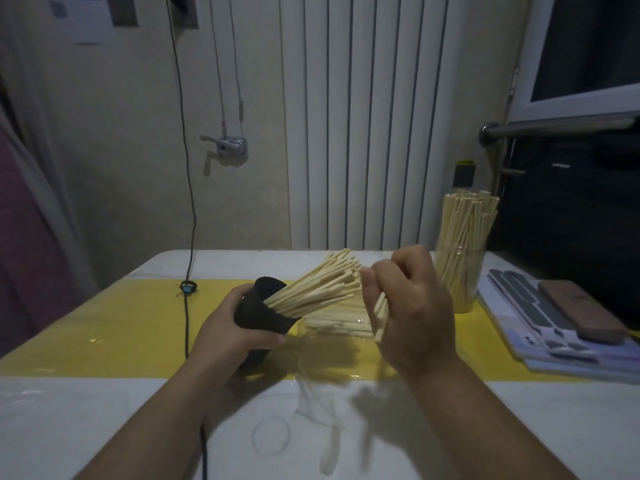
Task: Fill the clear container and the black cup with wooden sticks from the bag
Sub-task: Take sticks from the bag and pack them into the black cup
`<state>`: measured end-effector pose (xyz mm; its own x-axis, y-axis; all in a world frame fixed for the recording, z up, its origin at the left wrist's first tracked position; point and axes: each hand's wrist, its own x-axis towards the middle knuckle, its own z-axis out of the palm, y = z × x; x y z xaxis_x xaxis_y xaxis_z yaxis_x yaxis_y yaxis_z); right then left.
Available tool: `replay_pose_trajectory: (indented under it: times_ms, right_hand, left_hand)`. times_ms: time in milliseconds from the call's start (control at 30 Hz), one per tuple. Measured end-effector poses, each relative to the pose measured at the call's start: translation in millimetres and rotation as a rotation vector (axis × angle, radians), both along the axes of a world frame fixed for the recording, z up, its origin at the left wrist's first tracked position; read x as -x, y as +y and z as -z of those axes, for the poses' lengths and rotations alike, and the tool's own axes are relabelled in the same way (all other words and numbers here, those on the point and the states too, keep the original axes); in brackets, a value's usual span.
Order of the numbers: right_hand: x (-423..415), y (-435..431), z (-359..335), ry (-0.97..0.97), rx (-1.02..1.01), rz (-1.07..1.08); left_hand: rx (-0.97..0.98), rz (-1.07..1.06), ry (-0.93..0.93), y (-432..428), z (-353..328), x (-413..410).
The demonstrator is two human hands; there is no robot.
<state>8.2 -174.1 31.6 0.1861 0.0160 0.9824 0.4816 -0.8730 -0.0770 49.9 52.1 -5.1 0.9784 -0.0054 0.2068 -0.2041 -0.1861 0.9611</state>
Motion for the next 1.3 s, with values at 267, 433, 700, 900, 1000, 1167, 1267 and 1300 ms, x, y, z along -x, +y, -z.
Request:
replay_pose_trajectory:
  times_ms: [267, 433, 700, 900, 1000, 1167, 1267, 1300]
  right_hand:
    - [5.6, 8.5, 0.9, 0.03, -0.265, -0.346]
    - [10.8, 15.3, -7.1, 0.276, -0.617, -0.575]
    - [12.2, 14.1, -10.1, 0.466, -0.725, -0.495]
    - [0.4, 6.9, -4.4, 0.521, -0.718, -0.38]
    - [-5.6, 5.9, -0.5, 0.607, -0.775, -0.368]
    - [-0.2, 8.7, -2.7, 0.724, -0.839, -0.564]
    - [1.0, 6.3, -4.9, 0.589, -0.942, -0.512]
    - [0.1, 6.7, -4.6, 0.579, -0.918, -0.478]
  left_hand:
    - [-0.067, 0.035, -0.031, -1.2, -0.5, 0.0]
    - [-0.13, 0.05, -0.047, -0.8, 0.5, -0.2]
    - [-0.169, 0.035, -0.081, -3.2, 0.3, -1.4]
    - [-0.171, 0.039, -0.082, -3.6, -1.6, 1.7]
    - [-0.183, 0.053, -0.077, -4.1, -2.9, 4.0]
    - [-0.171, 0.05, -0.078, -4.6, -2.4, 3.0]
    - [-0.167, 0.048, -0.077, -3.5, -0.9, 1.3]
    - [-0.172, 0.053, -0.079, -3.2, -0.7, 1.3]
